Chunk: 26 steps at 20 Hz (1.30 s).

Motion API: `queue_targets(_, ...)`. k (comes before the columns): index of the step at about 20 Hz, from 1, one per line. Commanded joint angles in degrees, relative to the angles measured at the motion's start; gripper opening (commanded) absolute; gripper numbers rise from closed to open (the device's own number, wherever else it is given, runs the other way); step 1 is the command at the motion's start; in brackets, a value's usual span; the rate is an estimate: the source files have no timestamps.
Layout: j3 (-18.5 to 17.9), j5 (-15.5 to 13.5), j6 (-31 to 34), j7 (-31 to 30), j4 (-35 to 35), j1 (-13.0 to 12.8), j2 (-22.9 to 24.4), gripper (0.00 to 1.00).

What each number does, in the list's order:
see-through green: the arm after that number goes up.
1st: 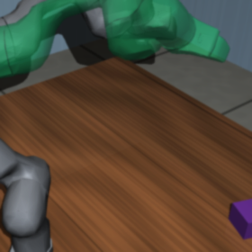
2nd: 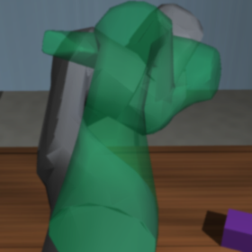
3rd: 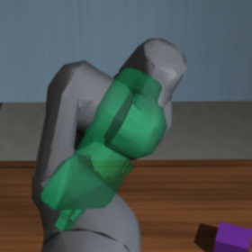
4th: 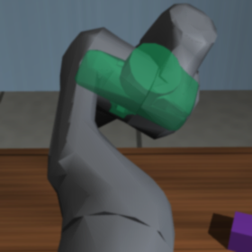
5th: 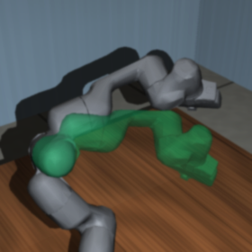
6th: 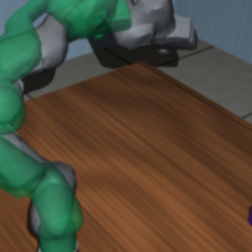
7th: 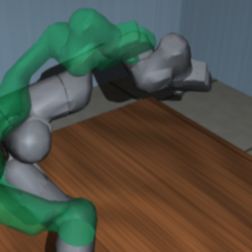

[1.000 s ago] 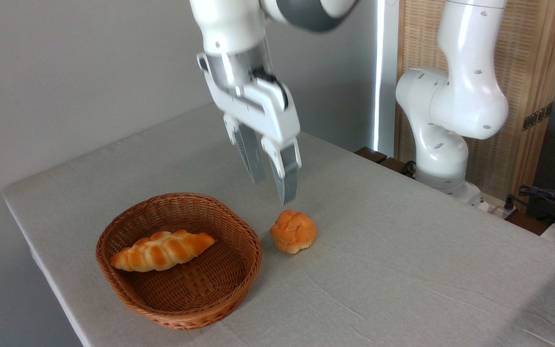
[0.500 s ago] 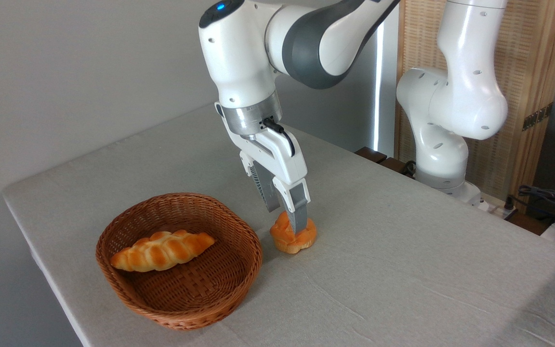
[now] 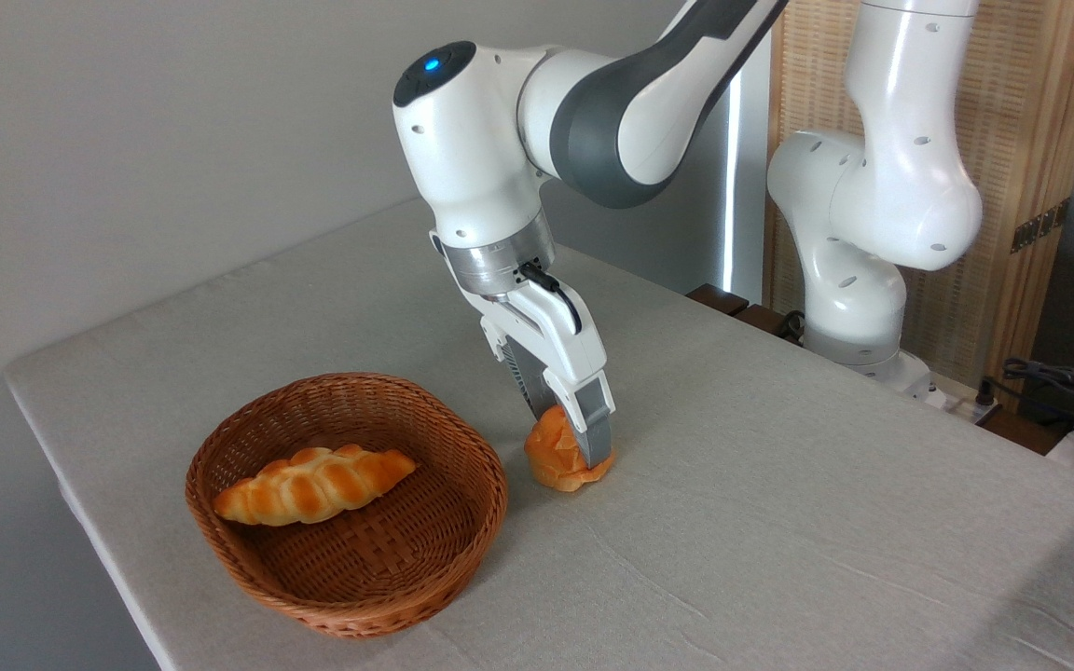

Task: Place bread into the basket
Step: 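Close the gripper around the round bread roll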

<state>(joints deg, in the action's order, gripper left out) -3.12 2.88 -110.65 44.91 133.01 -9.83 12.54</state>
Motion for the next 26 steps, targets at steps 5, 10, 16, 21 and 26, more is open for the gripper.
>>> queue_targets(5, -1.1, 3.8, -1.5, 1.1, 0.9, -1.1, -0.2, 0.57)
queue_targets(10, -1.0, 4.0, -1.5, 1.1, 0.9, -1.1, -0.4, 0.44)
queue_targets(16, -0.8, 4.0, -1.5, 1.1, 0.7, -1.2, -0.7, 0.36)
queue_targets(21, 0.7, 4.2, -0.8, 1.0, -0.4, -1.3, -0.6, 0.28)
queue_targets(26, 1.0, 4.2, 1.6, 1.1, -2.8, -1.2, -0.6, 0.27)
